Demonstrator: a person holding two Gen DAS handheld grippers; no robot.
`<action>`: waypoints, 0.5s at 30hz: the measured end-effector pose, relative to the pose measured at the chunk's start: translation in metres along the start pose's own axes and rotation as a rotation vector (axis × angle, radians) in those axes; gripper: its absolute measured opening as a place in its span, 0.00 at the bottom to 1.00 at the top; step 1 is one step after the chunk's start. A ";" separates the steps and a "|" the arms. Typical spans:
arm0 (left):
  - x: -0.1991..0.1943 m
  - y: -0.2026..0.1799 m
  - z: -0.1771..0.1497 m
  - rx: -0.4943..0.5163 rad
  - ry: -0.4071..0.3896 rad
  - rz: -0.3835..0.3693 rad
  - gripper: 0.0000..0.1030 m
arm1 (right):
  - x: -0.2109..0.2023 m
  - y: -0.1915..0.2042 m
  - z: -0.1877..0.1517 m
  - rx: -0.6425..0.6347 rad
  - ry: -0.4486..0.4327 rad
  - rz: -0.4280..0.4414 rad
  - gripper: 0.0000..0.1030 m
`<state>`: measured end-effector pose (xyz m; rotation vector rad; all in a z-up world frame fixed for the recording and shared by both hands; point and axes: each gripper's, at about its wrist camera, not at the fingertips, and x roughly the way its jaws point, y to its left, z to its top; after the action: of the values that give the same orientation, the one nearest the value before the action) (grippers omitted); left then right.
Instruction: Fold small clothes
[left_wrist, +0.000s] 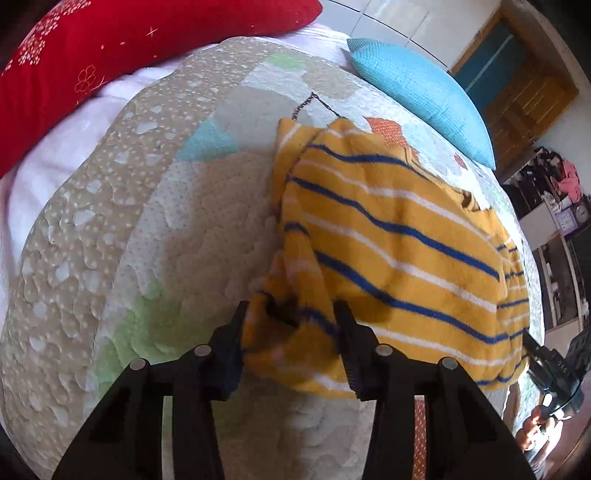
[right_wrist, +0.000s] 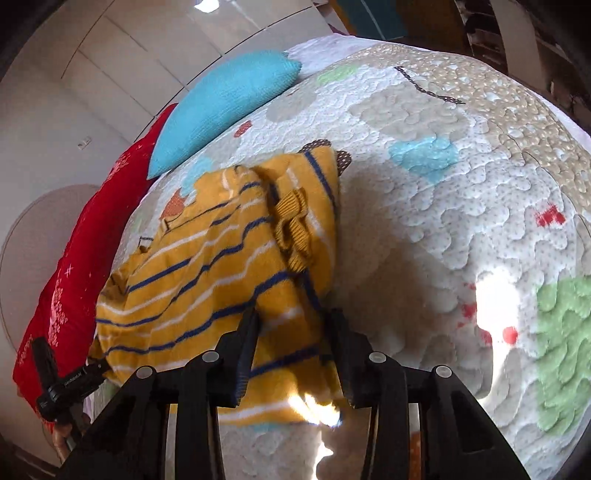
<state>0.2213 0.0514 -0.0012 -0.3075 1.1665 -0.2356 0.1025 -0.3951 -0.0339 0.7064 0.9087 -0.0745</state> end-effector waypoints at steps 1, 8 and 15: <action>0.000 0.006 0.004 -0.016 -0.002 -0.003 0.42 | 0.005 -0.006 0.005 0.024 0.001 0.012 0.40; -0.024 0.035 -0.008 -0.058 -0.054 0.030 0.50 | 0.001 -0.027 0.006 0.106 -0.010 0.091 0.40; -0.071 0.044 -0.050 -0.065 -0.101 0.050 0.76 | -0.039 -0.014 -0.015 -0.010 -0.047 0.018 0.50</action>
<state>0.1488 0.1104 0.0267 -0.3427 1.0817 -0.1372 0.0623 -0.4059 -0.0186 0.7009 0.8567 -0.0701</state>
